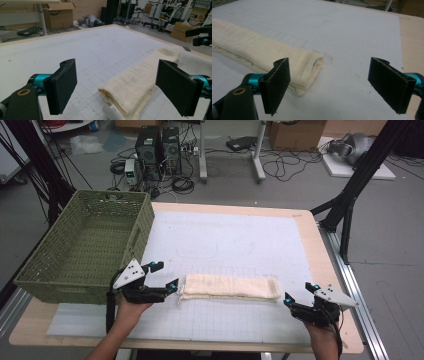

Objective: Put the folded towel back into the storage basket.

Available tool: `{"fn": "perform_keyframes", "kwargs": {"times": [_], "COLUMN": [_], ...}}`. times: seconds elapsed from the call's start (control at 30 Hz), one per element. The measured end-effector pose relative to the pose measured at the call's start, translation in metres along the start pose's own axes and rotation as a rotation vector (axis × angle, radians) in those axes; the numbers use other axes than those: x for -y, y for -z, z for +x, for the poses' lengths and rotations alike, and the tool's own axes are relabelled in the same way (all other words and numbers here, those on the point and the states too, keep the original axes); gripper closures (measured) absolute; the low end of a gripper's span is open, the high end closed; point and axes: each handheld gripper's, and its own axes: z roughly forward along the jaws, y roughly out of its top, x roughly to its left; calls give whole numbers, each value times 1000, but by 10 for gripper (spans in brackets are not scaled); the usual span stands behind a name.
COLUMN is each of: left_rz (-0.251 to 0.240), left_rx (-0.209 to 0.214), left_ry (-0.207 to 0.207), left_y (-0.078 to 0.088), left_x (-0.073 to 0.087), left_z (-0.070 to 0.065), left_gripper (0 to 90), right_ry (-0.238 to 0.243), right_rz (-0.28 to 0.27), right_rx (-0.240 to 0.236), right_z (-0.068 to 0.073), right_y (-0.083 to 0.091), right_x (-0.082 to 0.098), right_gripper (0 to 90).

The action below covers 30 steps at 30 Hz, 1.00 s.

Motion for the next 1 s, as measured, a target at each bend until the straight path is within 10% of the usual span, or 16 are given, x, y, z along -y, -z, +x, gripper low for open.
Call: {"fn": "perform_keyframes", "kwargs": {"times": [1.0], "left_rz": [62], "left_rx": [51], "left_ry": [17], "left_y": [-14], "left_x": [-29], "left_z": [-4], "left_gripper": [176], "right_ry": [-30], "right_rz": [-16], "right_rx": [-1], "right_z": [3], "right_y": [1], "right_x": [-1], "right_gripper": [168]}}
